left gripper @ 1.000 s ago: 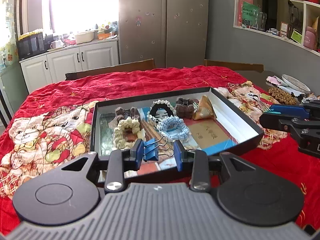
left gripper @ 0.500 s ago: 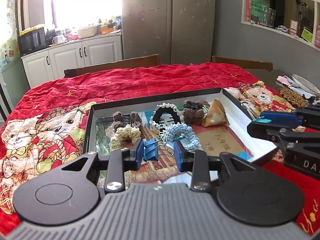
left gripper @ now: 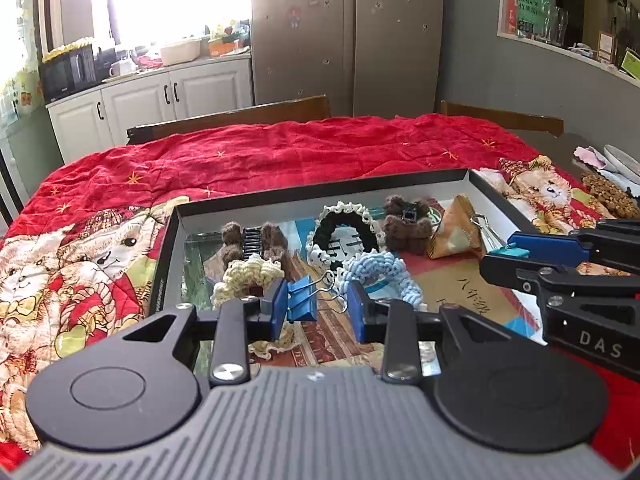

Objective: Organize objects
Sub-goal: 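Lower both binder clips into the box and open both tools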

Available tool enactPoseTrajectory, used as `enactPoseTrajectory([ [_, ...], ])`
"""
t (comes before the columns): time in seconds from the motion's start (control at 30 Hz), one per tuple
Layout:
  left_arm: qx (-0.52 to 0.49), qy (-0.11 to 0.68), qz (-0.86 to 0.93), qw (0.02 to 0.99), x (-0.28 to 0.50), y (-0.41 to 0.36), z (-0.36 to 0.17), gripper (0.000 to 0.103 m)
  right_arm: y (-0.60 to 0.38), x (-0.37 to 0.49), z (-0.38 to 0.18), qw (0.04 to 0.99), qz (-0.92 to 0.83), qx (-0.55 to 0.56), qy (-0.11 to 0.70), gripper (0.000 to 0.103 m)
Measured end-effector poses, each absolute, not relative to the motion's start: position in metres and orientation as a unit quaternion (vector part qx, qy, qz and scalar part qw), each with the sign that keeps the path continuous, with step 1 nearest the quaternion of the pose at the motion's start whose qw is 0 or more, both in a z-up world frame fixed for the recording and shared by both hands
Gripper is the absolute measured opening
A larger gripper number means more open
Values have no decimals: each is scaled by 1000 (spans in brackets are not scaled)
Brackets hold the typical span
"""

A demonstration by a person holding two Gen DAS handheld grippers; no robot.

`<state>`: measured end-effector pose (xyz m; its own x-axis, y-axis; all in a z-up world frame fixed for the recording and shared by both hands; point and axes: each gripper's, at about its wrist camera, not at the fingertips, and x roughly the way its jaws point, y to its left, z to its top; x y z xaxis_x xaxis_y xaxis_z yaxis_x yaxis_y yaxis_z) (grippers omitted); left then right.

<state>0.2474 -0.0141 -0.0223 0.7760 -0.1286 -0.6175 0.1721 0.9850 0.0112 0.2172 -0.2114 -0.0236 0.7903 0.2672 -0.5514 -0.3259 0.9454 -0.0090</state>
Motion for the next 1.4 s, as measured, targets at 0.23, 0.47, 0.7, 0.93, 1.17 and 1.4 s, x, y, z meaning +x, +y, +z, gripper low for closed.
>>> enactPoseTrajectory([
  [0.23,35,332,-79,939,256,-15,-30,36,-211,231,-37,940,163,-49,294,26],
  [0.47,39,331,-79,940,259,-17,-34,36,-208,240,-46,937,165,-53,303,26],
  [0.7,43,327,-79,941,258,-17,-34,36,-206,246,-53,934,166,-59,311,26],
  [0.93,54,330,-84,939,252,-17,-41,37,-204,250,-61,929,167,-63,324,26],
  [1.17,68,326,-82,939,251,-20,-44,37,-203,251,-64,928,168,-65,326,26],
  [1.4,77,322,-80,940,250,-23,-45,42,-202,250,-64,928,168,-64,326,26],
])
